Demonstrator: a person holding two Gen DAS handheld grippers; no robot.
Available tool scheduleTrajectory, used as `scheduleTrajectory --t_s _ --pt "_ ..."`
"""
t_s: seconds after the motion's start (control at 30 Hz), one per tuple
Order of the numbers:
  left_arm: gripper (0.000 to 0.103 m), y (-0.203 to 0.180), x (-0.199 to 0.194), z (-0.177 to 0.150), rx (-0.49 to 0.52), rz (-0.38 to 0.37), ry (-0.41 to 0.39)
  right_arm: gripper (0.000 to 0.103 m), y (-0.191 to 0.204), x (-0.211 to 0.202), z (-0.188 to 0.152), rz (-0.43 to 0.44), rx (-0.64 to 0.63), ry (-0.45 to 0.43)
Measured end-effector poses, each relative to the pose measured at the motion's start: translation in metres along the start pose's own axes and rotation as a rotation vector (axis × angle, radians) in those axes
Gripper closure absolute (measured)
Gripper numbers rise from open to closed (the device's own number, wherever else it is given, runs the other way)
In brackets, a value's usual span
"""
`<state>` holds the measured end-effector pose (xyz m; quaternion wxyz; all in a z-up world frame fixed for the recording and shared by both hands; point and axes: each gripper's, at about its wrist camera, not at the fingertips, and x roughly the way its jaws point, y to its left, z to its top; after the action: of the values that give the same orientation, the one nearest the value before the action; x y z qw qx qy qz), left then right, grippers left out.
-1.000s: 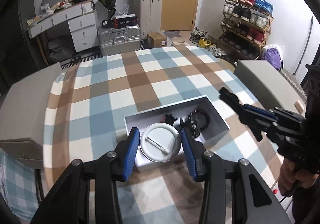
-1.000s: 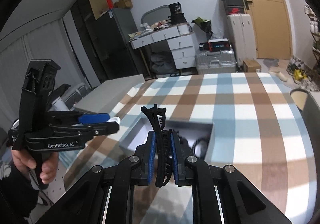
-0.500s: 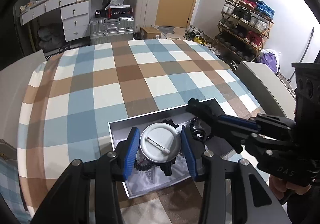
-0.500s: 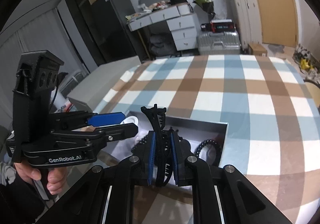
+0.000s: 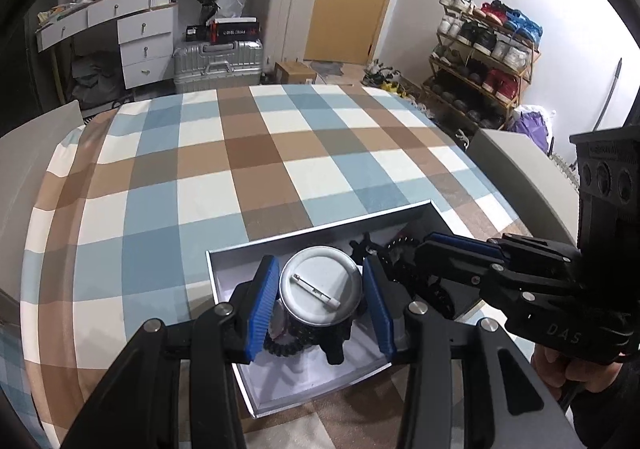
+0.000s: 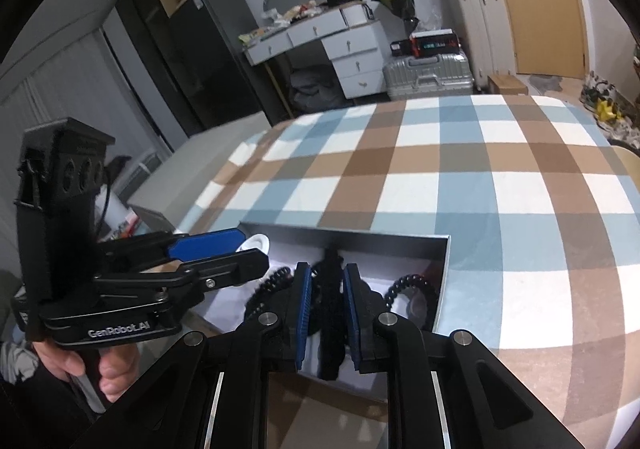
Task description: Organize jewelry
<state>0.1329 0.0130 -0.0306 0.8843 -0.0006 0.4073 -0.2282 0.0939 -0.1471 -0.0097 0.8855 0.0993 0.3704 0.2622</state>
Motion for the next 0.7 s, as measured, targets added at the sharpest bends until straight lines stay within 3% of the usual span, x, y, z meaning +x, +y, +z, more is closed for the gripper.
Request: scheduleTrajectory --t_s 0.23,0.3,0.37,0.43,0.63,0.7 --pt "0.064 -0.005 0.002 -0.001 0.015 0.035 0.022 0.086 -0.004 -0.014 -0.001 0.000 0.031 -0.035" --pt "0.058 -0.007 -0.002 -0.001 0.016 0.024 0.012 0.086 -0.004 -0.018 -0.001 0.001 0.032 -0.045" --pt "0.041 -0.007 -0.007 0.000 0.010 0.027 -0.005 0.085 -0.002 -0.024 -0.001 -0.004 0.025 -0.063" --pt "0.041 -0.007 -0.012 0.001 0.008 0.031 -0.028 0.081 0.002 -0.031 0.000 -0.009 0.010 -0.085" --pt "0.036 -0.012 -0.037 0.003 0.008 0.066 -0.123 0.065 0.011 -0.053 0.000 -0.025 -0.021 -0.167" --pt "0.028 -0.017 -0.054 0.001 0.015 0.123 -0.197 0.036 0.013 -0.062 0.000 -0.042 -0.012 -0.212"
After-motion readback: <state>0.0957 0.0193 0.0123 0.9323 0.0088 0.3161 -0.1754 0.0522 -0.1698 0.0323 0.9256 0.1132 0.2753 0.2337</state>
